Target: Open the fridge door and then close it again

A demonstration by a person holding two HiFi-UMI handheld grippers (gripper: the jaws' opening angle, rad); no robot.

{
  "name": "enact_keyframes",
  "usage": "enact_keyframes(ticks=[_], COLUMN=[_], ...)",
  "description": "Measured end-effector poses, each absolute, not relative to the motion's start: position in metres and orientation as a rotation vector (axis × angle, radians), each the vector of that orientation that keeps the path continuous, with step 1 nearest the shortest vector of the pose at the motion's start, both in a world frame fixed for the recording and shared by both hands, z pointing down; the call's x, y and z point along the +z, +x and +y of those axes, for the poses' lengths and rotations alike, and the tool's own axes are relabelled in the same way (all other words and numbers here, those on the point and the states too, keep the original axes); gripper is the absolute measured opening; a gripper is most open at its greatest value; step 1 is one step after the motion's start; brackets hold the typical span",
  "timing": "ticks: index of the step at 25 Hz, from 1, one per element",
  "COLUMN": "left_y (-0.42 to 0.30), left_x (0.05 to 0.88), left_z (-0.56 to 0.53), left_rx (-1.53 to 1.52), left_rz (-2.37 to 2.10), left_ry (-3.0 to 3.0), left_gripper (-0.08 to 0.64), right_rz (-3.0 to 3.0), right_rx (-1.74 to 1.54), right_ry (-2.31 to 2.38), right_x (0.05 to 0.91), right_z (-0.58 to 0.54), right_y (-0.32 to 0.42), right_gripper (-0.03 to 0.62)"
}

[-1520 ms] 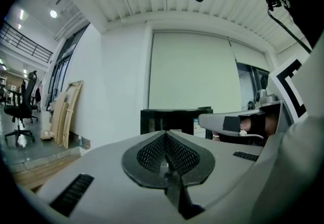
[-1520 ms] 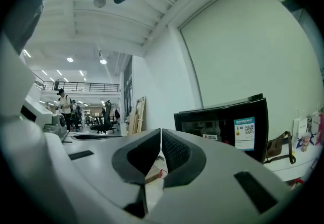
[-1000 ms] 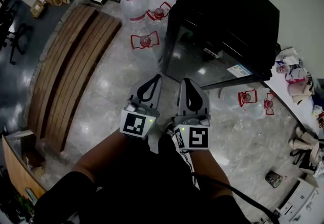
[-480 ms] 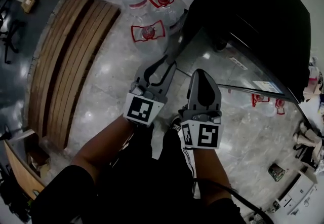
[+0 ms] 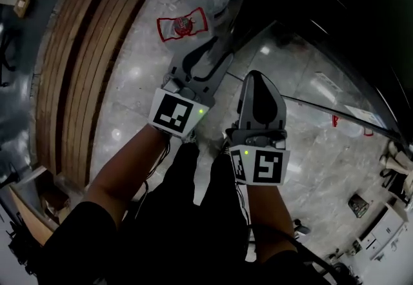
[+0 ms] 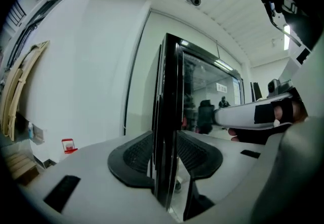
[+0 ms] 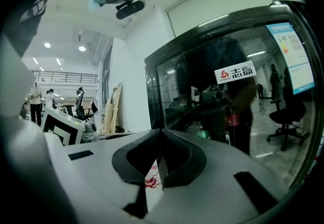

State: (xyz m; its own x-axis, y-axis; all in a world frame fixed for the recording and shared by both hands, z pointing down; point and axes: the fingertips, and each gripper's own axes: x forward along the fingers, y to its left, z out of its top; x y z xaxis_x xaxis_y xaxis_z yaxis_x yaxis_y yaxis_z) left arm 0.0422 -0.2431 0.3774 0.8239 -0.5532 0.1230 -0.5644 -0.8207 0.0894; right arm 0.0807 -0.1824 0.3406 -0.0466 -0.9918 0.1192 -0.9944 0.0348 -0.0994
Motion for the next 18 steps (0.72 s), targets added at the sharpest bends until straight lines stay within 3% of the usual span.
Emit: enact_keyframes(ticks=[18], left_y=[0.064], left_x=[0.390], left_z=[-0.251], left_rx=[0.055], left_rz=[-0.747], left_ry=[2.957], left_gripper=[0.153], right_rz=[-2.223], right_rx=[0.275], right_ry=[2.202], right_x=[0.371], right_z=[-0.191], right_y=[0.096], right_gripper=[0.017])
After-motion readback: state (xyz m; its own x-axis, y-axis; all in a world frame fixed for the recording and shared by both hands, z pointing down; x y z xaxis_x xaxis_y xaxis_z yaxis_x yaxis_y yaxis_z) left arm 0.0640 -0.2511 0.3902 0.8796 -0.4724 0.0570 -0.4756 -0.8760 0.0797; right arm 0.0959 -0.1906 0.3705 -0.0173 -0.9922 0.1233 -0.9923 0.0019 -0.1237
